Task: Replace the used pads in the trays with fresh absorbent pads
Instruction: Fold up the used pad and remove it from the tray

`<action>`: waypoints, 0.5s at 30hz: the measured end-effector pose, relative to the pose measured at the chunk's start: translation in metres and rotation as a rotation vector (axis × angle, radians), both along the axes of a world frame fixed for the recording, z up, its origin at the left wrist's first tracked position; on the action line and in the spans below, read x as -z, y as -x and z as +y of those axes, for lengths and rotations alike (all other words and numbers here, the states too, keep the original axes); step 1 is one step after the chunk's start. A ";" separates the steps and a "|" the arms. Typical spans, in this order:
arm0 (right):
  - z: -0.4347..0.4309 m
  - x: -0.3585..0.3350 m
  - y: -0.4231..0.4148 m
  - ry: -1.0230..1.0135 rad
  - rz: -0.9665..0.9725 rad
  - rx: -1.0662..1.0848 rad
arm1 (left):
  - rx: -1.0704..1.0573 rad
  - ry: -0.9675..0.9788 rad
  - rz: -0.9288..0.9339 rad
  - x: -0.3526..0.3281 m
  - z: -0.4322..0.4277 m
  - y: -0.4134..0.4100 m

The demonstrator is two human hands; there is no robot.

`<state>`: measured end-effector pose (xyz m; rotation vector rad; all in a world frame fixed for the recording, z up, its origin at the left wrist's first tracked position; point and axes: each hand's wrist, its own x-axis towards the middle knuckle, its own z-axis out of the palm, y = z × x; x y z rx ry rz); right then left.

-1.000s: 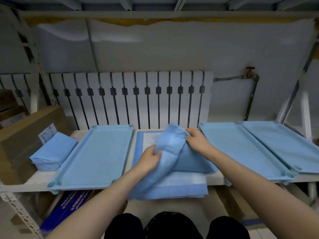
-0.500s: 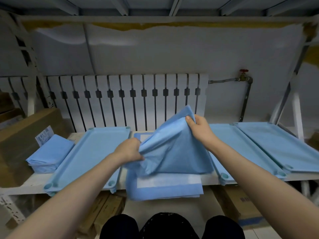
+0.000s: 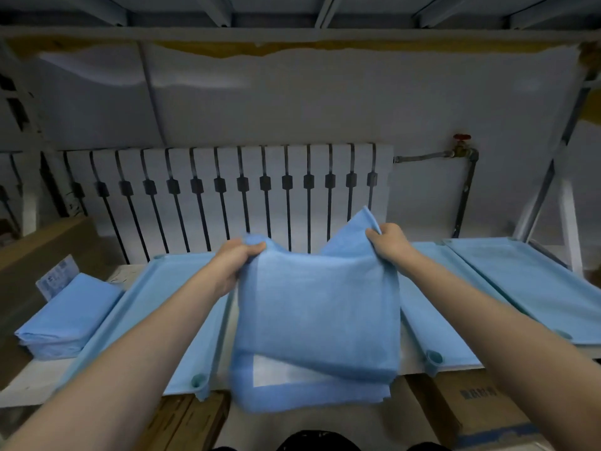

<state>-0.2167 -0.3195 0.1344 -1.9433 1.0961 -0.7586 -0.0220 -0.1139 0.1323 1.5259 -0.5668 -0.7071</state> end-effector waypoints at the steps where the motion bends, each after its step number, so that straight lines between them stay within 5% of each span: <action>1: -0.006 0.004 -0.004 0.005 0.022 0.006 | -0.046 -0.065 -0.044 0.003 -0.008 -0.003; 5: -0.037 0.022 -0.020 0.108 0.168 0.072 | -0.199 -0.179 -0.121 0.012 -0.040 -0.019; 9: -0.066 0.010 -0.033 0.202 0.224 0.171 | -0.287 -0.081 -0.200 -0.004 -0.070 -0.040; 15: -0.065 -0.043 -0.040 0.280 -0.551 0.085 | -0.409 0.284 -0.438 -0.071 -0.087 -0.048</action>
